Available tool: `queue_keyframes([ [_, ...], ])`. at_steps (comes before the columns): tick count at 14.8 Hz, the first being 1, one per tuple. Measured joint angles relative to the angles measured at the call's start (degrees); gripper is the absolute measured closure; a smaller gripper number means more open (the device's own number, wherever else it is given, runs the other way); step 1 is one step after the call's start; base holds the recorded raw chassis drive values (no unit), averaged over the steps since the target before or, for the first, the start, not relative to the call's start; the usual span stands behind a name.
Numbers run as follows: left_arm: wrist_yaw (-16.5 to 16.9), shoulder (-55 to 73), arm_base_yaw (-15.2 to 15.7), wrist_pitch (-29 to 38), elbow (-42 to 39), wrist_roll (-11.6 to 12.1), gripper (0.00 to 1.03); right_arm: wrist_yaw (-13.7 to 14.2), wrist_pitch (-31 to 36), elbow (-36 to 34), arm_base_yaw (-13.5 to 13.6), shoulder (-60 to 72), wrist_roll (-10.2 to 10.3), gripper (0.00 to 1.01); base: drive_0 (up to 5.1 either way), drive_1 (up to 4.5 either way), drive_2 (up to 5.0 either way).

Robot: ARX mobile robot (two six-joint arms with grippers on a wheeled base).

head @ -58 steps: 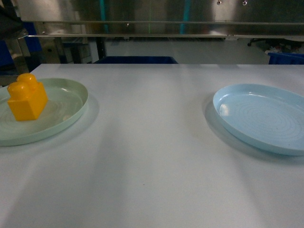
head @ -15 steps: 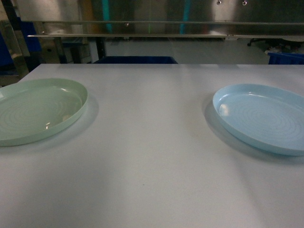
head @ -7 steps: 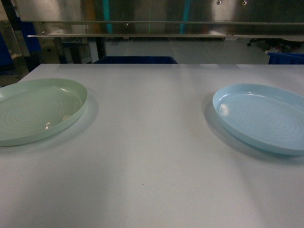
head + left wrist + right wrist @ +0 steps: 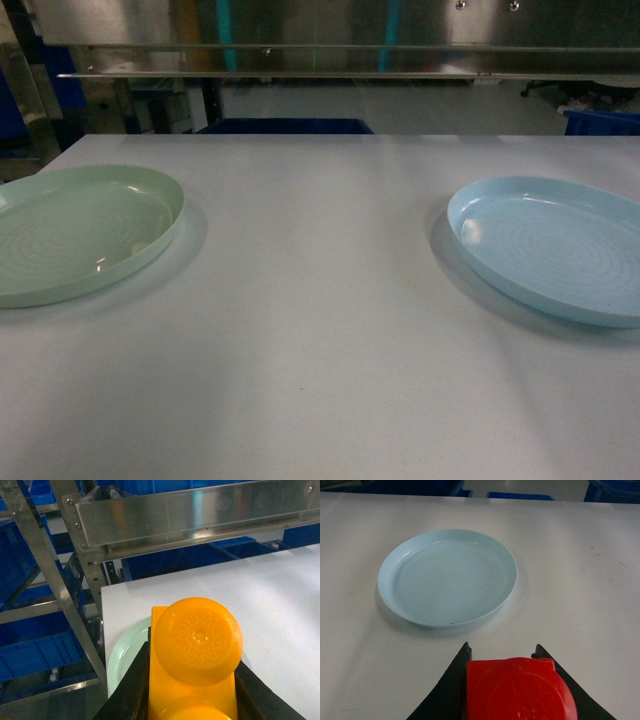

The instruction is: Sort and place red and yellow blocks in left bins

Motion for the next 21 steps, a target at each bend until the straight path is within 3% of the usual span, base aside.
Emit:
queue_keyframes([
  [21,0.2,0.1,0.1,0.1,0.0,0.0,0.76,0.2,0.0,0.0,0.0,-0.1,0.0,0.73,-5.0,2.49,2.5],
])
